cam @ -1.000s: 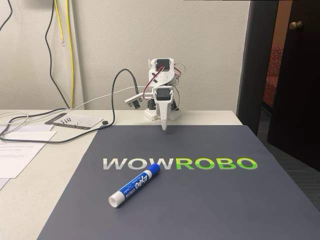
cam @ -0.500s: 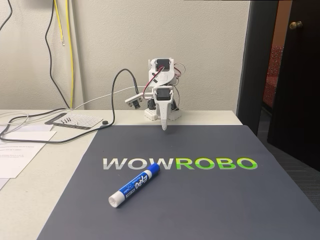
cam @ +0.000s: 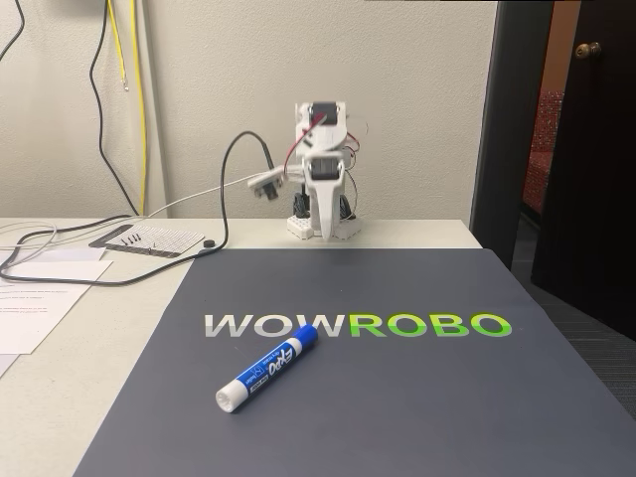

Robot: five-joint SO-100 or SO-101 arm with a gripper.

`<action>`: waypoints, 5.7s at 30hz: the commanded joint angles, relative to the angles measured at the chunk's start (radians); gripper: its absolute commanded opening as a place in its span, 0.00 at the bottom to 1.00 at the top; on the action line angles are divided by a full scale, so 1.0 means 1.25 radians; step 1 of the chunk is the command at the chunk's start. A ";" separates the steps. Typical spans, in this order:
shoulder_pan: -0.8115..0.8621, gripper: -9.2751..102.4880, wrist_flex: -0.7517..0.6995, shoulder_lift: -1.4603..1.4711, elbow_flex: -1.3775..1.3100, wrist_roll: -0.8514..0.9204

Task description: Pick up the blue marker.

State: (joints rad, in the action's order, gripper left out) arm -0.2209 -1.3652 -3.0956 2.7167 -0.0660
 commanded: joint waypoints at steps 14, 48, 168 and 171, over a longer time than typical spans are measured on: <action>-0.021 0.09 -0.166 0.777 -0.885 0.152; -0.015 0.12 -0.465 1.891 -2.305 0.769; 0.005 0.08 -0.546 1.490 -1.806 0.426; -0.004 0.08 -0.546 1.373 -1.673 0.390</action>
State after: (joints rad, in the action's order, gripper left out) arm -0.2148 -1.8715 -1.1934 0.4955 0.4602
